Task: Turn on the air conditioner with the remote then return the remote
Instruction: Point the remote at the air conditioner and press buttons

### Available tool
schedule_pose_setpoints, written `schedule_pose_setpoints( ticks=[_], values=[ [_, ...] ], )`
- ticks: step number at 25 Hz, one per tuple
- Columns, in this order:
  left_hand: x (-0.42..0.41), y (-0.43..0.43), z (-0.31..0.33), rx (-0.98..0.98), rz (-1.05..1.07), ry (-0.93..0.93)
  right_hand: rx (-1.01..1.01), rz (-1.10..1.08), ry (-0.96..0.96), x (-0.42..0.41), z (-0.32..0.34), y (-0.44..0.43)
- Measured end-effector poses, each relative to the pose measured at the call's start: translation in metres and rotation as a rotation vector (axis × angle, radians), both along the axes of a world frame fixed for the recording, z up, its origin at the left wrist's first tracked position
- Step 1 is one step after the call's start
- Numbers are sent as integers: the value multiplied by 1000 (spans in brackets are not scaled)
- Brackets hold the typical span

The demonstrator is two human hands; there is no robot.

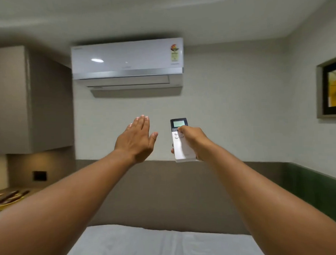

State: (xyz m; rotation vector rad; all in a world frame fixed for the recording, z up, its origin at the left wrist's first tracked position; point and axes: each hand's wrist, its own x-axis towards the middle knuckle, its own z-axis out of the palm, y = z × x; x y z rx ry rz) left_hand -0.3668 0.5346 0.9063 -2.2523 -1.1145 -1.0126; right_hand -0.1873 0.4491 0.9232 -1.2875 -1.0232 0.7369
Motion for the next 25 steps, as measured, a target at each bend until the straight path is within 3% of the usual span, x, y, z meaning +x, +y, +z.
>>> schedule_pose_setpoints(
  ticks=[9,25],
  values=[
    [-124,13,29,-14,144,15,-36,117,28,-116,50,37],
    [-105,31,22,-47,67,36,-47,-1,-32,-100,39,44]
  ],
)
